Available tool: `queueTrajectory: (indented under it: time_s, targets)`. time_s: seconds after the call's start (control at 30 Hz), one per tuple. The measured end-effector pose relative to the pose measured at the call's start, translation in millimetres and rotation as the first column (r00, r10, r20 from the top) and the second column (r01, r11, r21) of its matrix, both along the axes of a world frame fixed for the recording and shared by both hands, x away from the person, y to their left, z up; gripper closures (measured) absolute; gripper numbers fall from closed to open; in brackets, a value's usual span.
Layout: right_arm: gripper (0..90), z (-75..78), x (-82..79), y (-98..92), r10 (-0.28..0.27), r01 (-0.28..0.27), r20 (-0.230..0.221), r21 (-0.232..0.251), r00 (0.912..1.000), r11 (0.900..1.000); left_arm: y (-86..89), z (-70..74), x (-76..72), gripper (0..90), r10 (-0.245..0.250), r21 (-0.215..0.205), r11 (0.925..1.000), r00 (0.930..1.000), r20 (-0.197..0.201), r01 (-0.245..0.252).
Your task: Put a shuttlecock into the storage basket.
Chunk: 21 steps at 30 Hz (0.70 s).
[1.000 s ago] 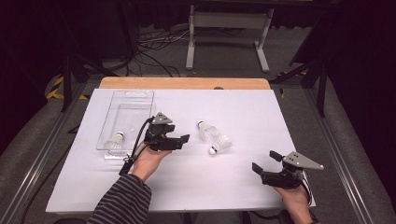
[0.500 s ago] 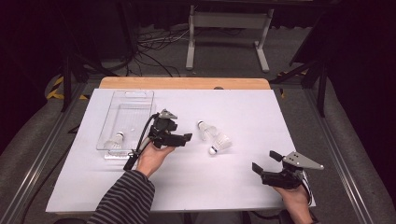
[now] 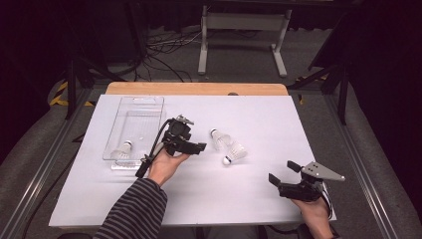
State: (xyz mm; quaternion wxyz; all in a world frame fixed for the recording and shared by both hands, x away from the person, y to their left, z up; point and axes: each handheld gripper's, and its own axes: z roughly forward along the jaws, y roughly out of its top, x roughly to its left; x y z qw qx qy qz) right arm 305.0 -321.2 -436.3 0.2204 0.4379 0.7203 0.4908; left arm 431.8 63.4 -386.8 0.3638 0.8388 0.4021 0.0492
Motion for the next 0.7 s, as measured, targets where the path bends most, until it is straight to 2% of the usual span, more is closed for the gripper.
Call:
queueTrajectory:
  time_s: [0.17, 0.47, 0.7]
  targets:
    - [10.2, 0.0, 0.0, 0.1, 0.001, -0.001, 0.001, -0.001, 1.0000, 1.000, -3.6, -0.1, 3.1, 32.0, -0.008, 0.019, 0.9998, 0.9994, -0.032, 0.009]
    - [10.2, -0.2, 0.2, 0.2, 0.001, -0.001, 0.000, -0.002, 1.0000, 1.000, -12.0, 0.9, 7.7, 34.5, -0.025, 0.054, 0.9982, 0.9988, -0.043, 0.027]
    - [10.3, -0.2, 0.0, 0.1, 0.003, -0.003, -0.001, -0.005, 1.0000, 1.000, -20.1, 1.3, 12.5, 35.0, -0.027, 0.109, 0.9936, 0.9987, -0.042, 0.031]
